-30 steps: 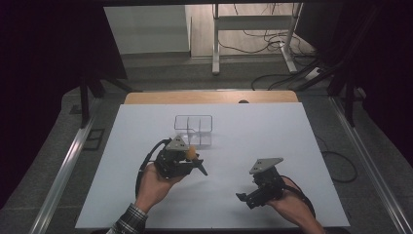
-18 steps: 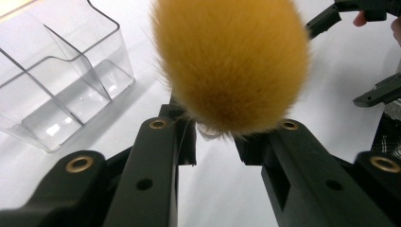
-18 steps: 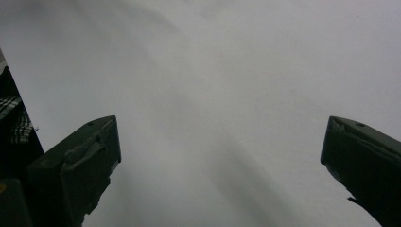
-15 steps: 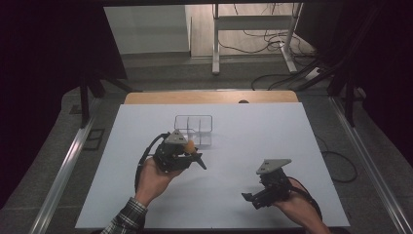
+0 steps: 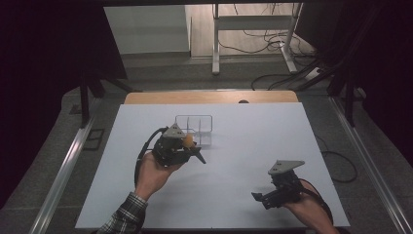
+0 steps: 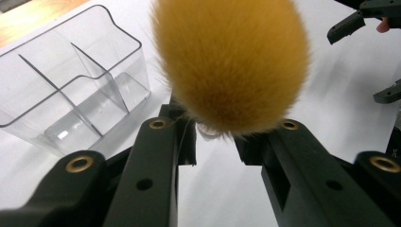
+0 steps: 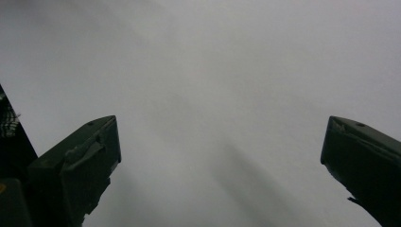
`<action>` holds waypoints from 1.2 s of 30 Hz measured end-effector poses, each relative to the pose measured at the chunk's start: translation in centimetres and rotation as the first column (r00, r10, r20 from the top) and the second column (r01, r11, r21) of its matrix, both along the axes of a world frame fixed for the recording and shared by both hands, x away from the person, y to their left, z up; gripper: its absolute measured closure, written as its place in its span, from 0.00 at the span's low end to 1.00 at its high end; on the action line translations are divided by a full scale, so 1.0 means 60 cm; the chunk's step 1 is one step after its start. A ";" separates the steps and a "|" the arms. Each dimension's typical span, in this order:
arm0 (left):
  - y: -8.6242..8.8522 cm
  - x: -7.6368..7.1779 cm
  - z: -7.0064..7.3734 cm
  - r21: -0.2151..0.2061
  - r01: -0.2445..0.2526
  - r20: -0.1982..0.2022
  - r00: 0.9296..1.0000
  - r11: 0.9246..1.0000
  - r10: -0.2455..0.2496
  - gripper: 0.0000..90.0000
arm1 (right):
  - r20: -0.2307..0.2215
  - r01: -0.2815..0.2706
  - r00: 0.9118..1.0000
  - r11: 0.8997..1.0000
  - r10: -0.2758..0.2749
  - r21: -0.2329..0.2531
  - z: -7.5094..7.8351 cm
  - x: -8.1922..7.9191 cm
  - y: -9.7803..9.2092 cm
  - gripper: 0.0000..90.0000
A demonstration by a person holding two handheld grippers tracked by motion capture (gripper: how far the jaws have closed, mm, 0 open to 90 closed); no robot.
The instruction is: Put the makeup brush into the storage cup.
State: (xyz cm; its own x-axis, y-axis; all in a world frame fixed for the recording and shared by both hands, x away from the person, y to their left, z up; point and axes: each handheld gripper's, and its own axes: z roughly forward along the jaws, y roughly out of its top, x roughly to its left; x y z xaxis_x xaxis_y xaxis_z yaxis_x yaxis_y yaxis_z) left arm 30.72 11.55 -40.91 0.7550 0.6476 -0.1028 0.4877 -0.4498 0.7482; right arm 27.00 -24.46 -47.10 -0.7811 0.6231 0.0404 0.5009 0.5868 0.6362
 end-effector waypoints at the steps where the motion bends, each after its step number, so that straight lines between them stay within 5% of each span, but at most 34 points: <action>1: 0.001 0.001 0.000 -0.004 -0.003 -0.002 1.000 1.000 0.003 0.81 | -0.002 0.007 1.000 1.000 -0.007 0.002 0.000 -0.001 -0.004 0.00; 19: 0.009 0.021 0.011 -0.015 -0.013 0.011 1.000 1.000 0.014 0.81 | -0.012 0.088 0.996 0.996 -0.088 0.010 -0.004 -0.009 -0.051 0.00; 36: 0.017 0.042 0.031 -0.027 -0.033 0.029 0.999 0.999 0.034 0.81 | -0.012 0.122 0.992 0.992 -0.123 -0.041 -0.009 -0.017 -0.079 0.00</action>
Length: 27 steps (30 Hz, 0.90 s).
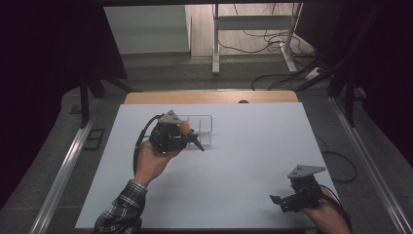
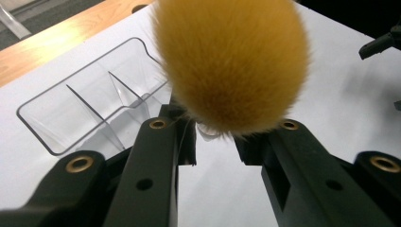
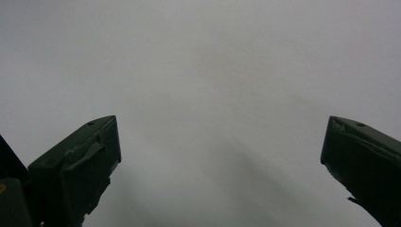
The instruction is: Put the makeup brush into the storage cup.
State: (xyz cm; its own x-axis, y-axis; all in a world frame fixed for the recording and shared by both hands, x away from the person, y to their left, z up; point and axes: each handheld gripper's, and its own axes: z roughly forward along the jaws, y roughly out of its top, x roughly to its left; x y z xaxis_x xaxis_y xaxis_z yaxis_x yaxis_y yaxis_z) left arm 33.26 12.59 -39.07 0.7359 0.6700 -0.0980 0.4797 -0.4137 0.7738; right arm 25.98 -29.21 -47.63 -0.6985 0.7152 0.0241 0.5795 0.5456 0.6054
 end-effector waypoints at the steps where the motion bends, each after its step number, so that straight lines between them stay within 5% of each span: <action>1: 0.001 0.001 0.002 0.000 -0.003 0.002 1.000 1.000 0.003 0.81 | 0.001 0.003 1.000 1.000 -0.003 0.000 0.000 0.000 -0.002 0.00; 27: 0.005 0.044 0.022 -0.010 -0.054 0.027 0.998 0.998 0.055 0.81 | 0.013 0.022 1.000 1.000 -0.022 0.013 0.001 -0.002 -0.012 0.00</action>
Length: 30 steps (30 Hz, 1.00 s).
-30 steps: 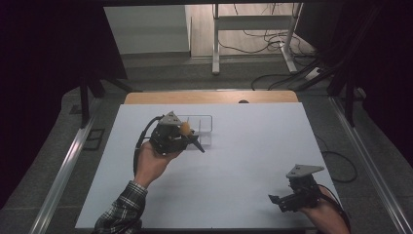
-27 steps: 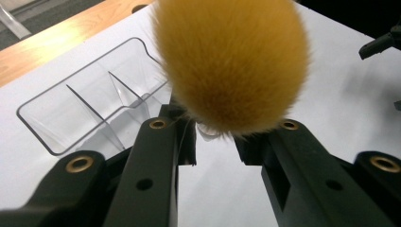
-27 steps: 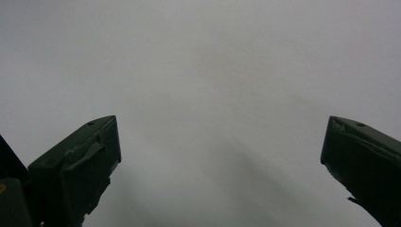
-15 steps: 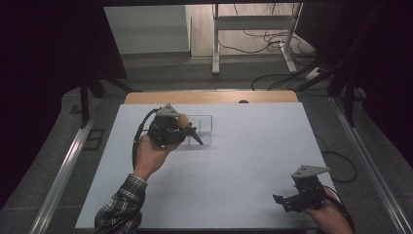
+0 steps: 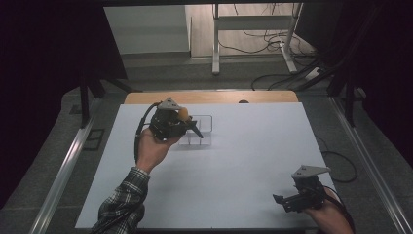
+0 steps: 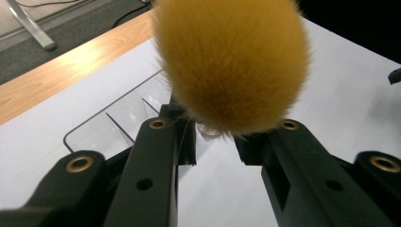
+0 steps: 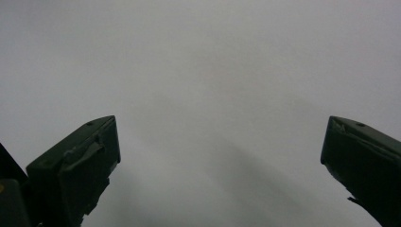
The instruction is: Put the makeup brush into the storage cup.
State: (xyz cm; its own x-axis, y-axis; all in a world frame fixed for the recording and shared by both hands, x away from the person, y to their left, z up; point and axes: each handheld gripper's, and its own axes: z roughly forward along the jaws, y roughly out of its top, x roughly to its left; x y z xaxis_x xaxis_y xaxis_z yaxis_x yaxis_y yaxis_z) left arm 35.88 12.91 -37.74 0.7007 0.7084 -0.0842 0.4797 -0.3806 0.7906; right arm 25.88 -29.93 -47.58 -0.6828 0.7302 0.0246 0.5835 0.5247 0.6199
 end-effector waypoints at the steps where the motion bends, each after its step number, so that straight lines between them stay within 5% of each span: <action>1: 0.000 0.001 0.001 -0.002 -0.001 0.001 1.000 1.000 0.001 0.81 | 0.001 0.000 1.000 1.000 0.000 0.001 0.000 0.000 0.000 0.00; 30: -0.008 0.045 0.011 0.001 -0.043 0.037 0.998 0.999 0.043 0.81 | 0.006 0.001 1.000 1.000 -0.001 0.003 0.002 -0.001 -0.002 0.00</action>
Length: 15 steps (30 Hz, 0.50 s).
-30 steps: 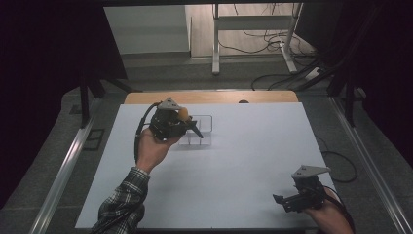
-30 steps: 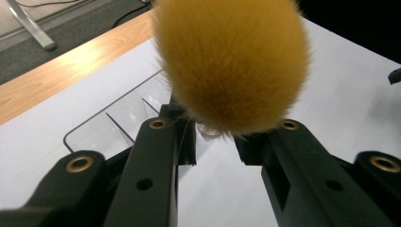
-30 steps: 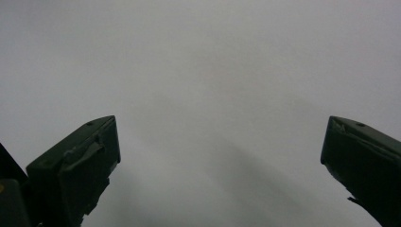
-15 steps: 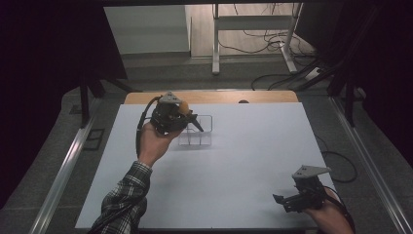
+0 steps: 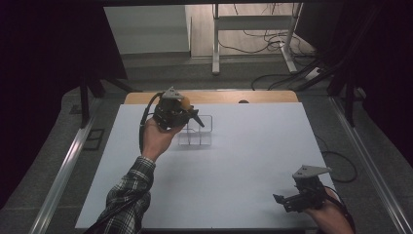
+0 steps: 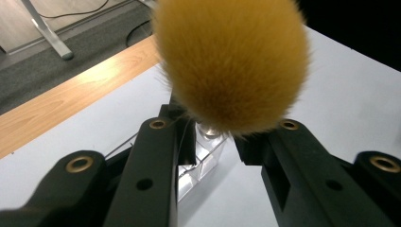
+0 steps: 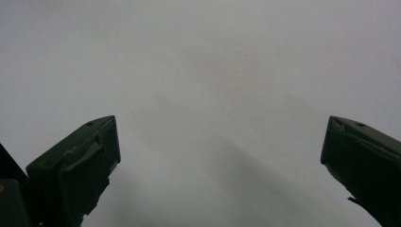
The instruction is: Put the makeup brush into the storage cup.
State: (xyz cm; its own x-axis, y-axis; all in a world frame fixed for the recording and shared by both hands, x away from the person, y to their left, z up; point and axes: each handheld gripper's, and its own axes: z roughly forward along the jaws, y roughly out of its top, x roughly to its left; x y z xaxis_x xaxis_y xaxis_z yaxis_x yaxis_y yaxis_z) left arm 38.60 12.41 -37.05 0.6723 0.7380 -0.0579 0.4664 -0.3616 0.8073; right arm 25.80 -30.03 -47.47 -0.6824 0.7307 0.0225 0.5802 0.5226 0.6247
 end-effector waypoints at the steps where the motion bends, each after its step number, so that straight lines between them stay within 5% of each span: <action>1: 0.000 0.001 -0.001 -0.001 0.001 0.000 1.000 1.000 -0.001 0.81 | -0.001 0.000 1.000 1.000 0.000 0.000 0.000 0.000 0.000 0.00; 15: -0.013 0.024 -0.006 0.011 -0.018 -0.010 1.000 1.000 0.018 0.81 | -0.004 -0.017 1.000 1.000 0.017 -0.014 -0.002 0.000 0.003 0.00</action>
